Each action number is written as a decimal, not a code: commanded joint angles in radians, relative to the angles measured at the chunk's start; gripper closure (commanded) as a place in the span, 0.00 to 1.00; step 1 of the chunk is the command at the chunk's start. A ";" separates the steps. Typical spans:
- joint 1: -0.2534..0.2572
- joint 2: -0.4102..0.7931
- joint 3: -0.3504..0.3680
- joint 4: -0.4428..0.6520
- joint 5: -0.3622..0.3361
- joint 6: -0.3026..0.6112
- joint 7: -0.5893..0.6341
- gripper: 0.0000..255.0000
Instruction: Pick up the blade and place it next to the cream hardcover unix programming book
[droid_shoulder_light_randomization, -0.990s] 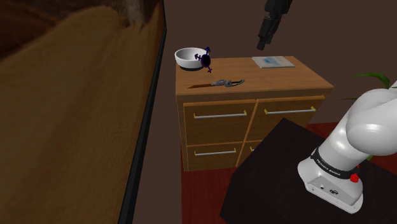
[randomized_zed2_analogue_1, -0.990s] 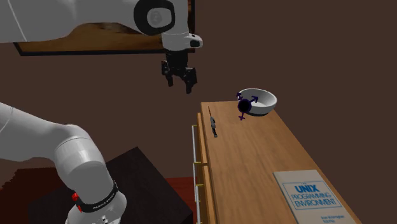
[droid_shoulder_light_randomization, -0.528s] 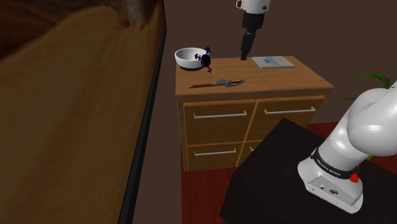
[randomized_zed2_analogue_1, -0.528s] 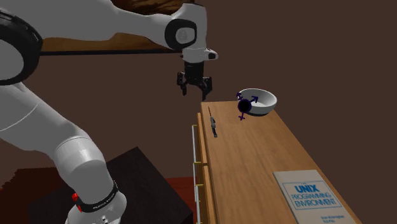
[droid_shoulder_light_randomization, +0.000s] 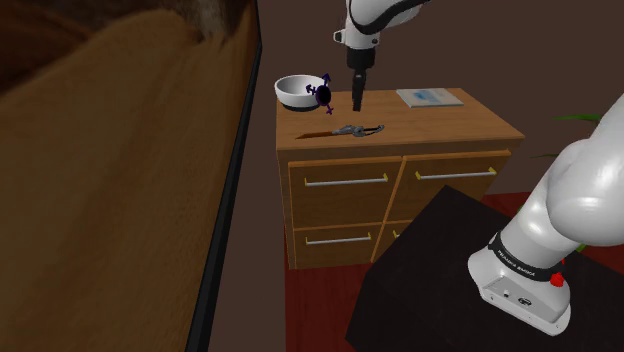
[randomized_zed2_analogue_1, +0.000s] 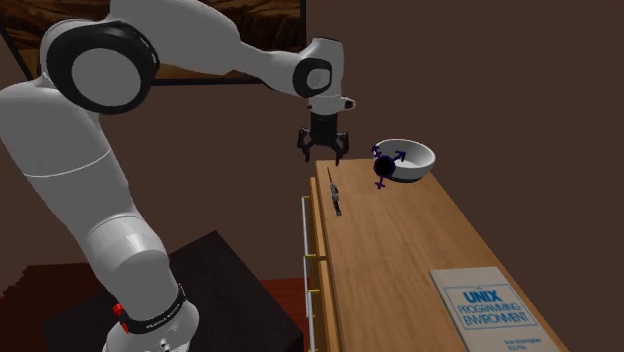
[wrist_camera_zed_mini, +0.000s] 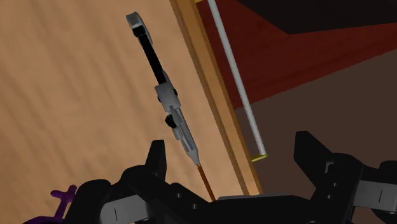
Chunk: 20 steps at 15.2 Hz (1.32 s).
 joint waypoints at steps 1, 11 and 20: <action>0.008 0.080 0.008 0.050 -0.006 0.018 -0.034 0.00; 0.025 0.355 0.036 0.230 -0.041 0.073 -0.147 0.00; 0.021 0.378 0.035 0.185 -0.042 0.140 -0.146 0.00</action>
